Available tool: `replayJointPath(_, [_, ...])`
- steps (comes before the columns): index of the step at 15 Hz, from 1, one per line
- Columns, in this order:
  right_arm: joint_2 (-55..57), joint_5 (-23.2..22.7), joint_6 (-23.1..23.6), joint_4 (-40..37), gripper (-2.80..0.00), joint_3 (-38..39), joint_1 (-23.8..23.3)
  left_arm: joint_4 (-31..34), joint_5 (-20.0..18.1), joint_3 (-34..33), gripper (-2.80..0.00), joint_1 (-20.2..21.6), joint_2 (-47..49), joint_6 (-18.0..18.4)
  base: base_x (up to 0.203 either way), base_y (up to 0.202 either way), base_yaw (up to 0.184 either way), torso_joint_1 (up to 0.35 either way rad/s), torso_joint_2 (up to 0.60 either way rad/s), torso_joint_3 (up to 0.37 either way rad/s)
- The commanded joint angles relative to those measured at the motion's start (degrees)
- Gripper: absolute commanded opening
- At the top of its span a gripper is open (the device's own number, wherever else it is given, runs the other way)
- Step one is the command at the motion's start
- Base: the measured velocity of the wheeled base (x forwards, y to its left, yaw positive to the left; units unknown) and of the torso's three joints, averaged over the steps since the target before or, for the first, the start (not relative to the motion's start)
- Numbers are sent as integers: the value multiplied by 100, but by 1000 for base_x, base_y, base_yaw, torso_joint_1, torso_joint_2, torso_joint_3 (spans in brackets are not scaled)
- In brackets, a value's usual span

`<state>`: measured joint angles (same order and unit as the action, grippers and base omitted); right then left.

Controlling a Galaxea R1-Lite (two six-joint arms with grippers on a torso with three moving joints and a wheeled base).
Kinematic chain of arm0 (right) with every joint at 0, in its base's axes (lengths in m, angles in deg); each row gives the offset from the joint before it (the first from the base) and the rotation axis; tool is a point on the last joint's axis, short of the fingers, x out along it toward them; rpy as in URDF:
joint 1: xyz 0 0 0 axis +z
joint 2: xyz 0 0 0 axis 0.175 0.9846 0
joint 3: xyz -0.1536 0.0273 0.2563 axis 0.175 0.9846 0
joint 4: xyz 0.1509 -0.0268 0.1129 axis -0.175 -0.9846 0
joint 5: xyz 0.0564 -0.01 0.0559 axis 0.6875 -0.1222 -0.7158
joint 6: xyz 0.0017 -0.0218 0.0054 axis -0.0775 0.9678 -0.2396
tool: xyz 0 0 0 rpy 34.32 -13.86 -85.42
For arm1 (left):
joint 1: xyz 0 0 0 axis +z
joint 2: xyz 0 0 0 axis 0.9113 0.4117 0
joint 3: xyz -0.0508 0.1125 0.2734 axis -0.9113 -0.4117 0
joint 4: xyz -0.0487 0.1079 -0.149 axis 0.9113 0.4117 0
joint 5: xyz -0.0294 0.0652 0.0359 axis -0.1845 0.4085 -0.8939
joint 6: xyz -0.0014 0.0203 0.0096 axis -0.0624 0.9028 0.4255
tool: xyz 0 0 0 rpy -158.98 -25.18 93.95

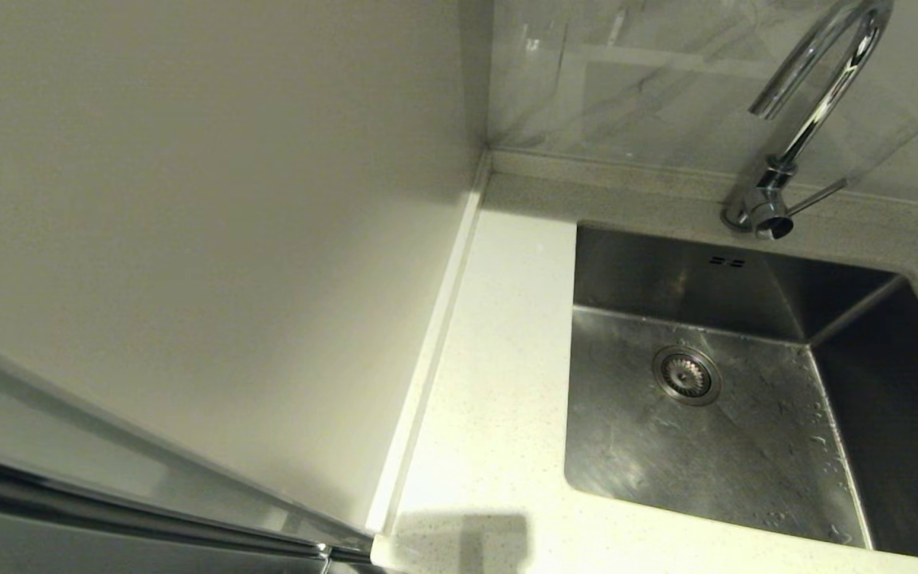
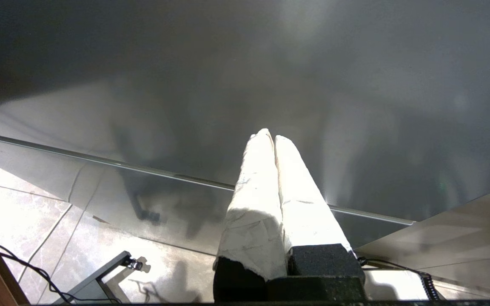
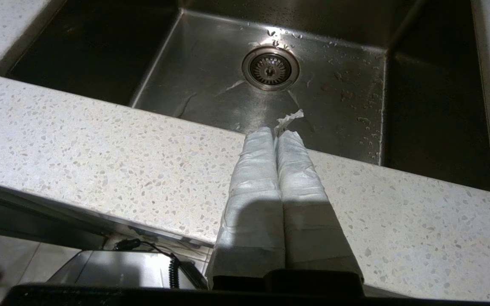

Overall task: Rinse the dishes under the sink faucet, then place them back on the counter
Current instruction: Put a bowl into the sink

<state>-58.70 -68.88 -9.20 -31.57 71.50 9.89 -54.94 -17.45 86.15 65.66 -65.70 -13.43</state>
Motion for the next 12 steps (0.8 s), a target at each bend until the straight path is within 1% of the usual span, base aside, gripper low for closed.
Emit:
replayJointPath(1, [2,-8,7,3,-280,1,1,-2,-2,0,-280,2,-18,-3,0,0,0,0,0,0])
replayJointPath(3, [2,-17,20,3,-280,1,1,-2,-2,0,-280,2,-18,-3,0,0,0,0,0,0])
replayJointPath(6, [2,36,-144,-23,-280,-17,1,-2,-2,0,-280,2,-18,-3,0,0,0,0,0,0])
replayJointPath(8, [3,53,-148,-42,-280,-50,1,-2,-2,0,-280,2,-18,-3,0,0,0,0,0,0])
replayJointPath(10, [196,45,-152,-179,-280,-383,2,-2,-2,0,-280,2,-18,-3,0,0,0,0,0,0])
replayJointPath(12, [891,57,-226,-257,-280,-1078,1,-2,-2,0,-280,2,-18,-3,0,0,0,0,0,0])
